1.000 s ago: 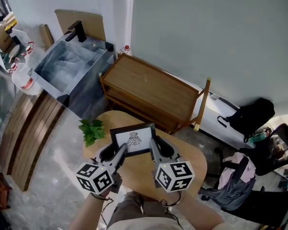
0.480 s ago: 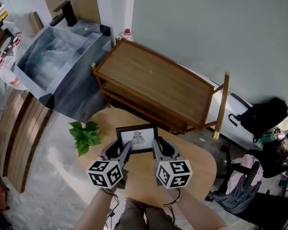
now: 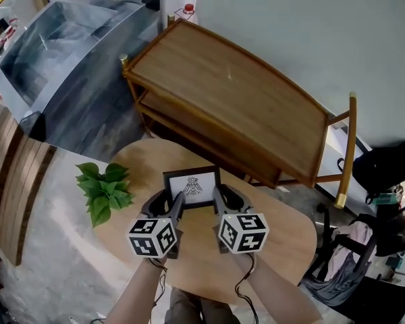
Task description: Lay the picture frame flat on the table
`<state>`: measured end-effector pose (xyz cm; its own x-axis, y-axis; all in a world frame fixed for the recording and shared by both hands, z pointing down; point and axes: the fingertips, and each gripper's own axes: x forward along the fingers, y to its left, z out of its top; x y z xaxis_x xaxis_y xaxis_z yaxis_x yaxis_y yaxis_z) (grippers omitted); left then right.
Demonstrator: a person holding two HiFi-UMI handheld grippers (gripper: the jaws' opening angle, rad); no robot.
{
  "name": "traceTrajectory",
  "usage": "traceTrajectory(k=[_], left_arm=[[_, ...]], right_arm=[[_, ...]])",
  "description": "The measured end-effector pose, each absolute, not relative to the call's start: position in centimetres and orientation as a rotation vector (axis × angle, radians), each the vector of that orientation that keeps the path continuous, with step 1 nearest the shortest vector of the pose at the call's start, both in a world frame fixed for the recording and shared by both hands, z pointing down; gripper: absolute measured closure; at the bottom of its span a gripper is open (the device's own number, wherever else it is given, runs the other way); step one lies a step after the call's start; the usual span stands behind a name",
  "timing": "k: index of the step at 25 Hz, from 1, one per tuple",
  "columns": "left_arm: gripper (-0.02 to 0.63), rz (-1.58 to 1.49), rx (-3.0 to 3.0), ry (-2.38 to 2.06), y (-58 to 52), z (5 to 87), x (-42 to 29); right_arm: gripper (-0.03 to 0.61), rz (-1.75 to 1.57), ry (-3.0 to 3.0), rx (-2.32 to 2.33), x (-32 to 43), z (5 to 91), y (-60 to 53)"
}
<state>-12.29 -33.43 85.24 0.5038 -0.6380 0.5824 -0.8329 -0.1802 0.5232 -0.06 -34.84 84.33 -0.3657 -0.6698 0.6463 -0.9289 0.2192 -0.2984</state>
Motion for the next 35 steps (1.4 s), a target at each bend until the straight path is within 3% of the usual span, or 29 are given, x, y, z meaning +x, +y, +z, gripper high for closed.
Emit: traceTrajectory(k=[13,16,26,35], left_arm=[[0.451,0.407,1.742,-1.292,-34.5,96.6,-14.8],[0.449,0.433,1.699,-1.277,-34.4,97.5,-15.0],[0.346,0.501,1.667,-1.268,-34.2,98.4,-15.1],[0.366,0.509,1.734,-1.312,-33.1,94.6,-15.9]], right_arm=[[0.523,0.883,-2.055,1.323,-3.0,97.1,-37.6],[0.523,0.879,-2.038,1.302,-3.3,97.9,-37.8],[0.517,0.852,-1.998,1.275,-3.2,99.2,-38.0],[0.520,0.823,-2.019,1.301,-2.3,95.6,-37.1]])
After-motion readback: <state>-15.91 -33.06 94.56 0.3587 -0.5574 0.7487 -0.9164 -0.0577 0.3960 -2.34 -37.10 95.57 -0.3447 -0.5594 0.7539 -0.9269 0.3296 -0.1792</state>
